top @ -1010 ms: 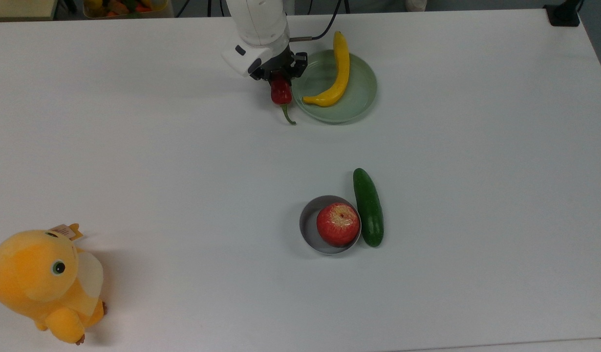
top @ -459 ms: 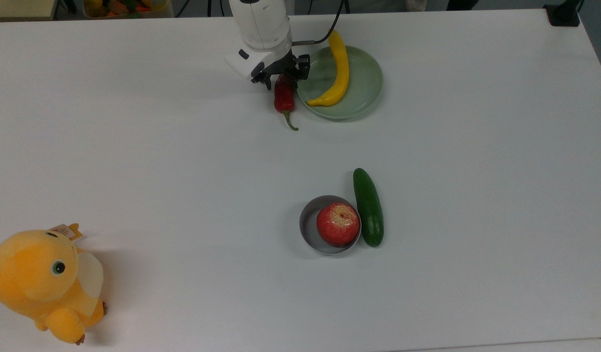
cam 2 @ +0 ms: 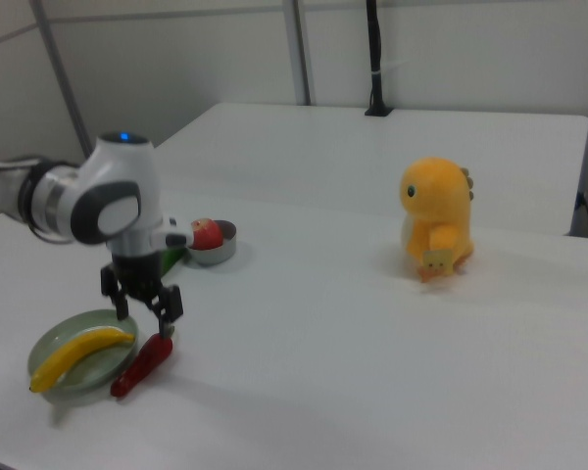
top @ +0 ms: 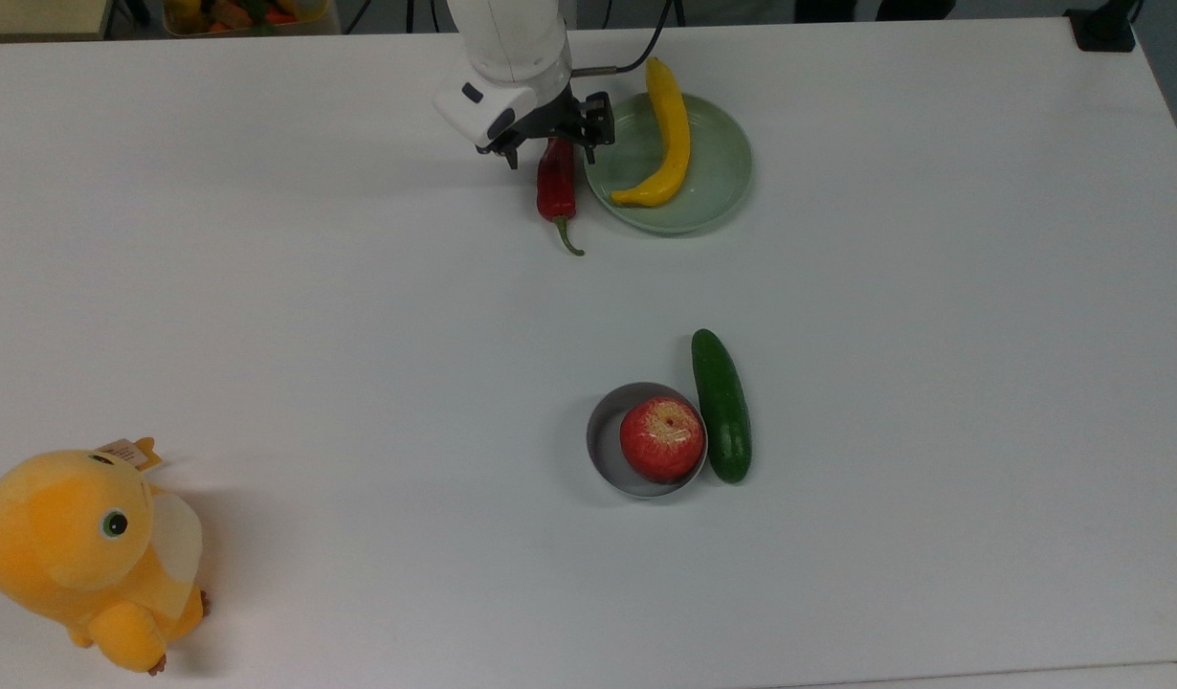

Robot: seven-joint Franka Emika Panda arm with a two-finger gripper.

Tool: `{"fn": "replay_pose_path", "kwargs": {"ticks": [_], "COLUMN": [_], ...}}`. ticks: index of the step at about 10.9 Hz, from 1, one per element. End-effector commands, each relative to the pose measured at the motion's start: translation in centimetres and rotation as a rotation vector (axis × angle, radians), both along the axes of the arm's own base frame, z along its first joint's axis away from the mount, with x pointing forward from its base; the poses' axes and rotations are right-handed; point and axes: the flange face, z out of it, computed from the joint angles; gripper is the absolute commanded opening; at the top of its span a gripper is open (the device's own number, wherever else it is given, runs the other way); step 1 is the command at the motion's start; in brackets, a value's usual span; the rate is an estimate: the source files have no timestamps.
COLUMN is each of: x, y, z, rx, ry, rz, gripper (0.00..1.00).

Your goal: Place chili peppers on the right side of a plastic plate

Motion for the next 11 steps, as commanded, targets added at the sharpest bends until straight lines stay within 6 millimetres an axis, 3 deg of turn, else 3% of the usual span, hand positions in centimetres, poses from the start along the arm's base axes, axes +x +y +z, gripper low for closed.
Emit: {"fn": "replay_pose_path", "kwargs": {"ticks": [1, 3, 5, 8, 11], "x": [2.5, 3.8, 4.1, 4.9, 5.4], "y": [0.2, 0.0, -1.3, -3.7, -6.2], "z": [9.1, 15.8, 20.3, 22.4, 24.5], "rx": [0.006, 0.01, 0.014, 0.015, -0.041], "ry": [-0.027, -0.06, -0.094, -0.163, -0.25], "rz": [-0.071, -0.138, -0.16, -0.179, -0.034], "gripper": [1.0, 1.0, 1.0, 1.0, 1.0]}}
